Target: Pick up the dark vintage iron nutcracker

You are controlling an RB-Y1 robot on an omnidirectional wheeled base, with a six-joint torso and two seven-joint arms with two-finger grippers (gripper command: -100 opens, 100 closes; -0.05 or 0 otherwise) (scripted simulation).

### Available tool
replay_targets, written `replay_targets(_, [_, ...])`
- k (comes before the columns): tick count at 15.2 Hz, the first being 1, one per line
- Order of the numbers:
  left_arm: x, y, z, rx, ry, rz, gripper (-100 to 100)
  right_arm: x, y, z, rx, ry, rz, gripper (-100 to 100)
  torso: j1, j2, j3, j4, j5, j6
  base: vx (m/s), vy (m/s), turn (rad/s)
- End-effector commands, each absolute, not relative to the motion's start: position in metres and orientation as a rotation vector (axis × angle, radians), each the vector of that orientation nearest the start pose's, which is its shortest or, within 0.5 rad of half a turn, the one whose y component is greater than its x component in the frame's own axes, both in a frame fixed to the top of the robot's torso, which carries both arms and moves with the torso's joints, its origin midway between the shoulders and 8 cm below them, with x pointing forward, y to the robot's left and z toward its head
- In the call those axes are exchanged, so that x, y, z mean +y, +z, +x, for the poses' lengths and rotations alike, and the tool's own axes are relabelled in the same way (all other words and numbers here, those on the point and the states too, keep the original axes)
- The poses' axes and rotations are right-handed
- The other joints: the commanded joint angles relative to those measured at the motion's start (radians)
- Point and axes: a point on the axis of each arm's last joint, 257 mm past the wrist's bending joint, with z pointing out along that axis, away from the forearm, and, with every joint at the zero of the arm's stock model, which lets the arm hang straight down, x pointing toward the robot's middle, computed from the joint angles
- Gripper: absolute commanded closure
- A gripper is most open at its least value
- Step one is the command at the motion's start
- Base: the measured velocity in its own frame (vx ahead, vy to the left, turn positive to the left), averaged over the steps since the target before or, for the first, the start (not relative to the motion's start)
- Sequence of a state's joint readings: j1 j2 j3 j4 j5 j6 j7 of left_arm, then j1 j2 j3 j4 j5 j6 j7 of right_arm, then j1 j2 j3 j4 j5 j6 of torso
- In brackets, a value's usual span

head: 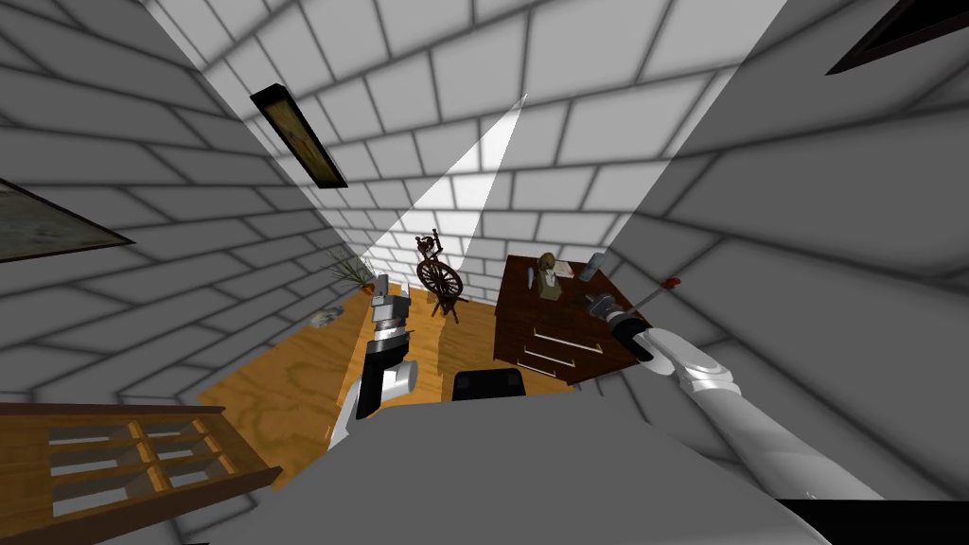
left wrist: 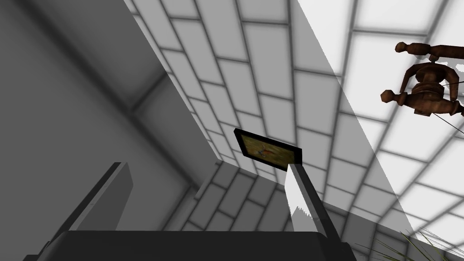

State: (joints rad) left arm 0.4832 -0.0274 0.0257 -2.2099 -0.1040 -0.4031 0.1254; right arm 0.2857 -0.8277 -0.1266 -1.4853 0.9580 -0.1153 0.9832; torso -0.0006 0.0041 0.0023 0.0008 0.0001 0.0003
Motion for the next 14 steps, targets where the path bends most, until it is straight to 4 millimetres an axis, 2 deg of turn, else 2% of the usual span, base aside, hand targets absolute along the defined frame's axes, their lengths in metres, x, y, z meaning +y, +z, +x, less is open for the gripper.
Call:
replay_targets(1, [0.285,-0.022,0.373,0.712,-1.291,-0.791,0,-0.548,-0.243,0.436,1.671,-0.904,-1.001,-100,0.000,0.000,0.000,0.000,0.000,0.000,-0.082,-0.019,0.051])
replay_targets(6, [0.285,-0.022,0.373,0.712,-1.291,-0.791,0,-0.556,-0.243,0.428,1.698,-0.853,-1.028,-100,0.000,0.001,0.001,0.000,0.000,0.000,-0.060,-0.019,0.055])
replay_targets(14, [0.285,-0.022,0.373,0.712,-1.291,-0.791,0,-0.570,-0.243,0.412,1.761,-0.763,-1.084,-100,0.000,-0.002,-0.001,0.000,0.000,0.000,-0.022,-0.015,0.068])
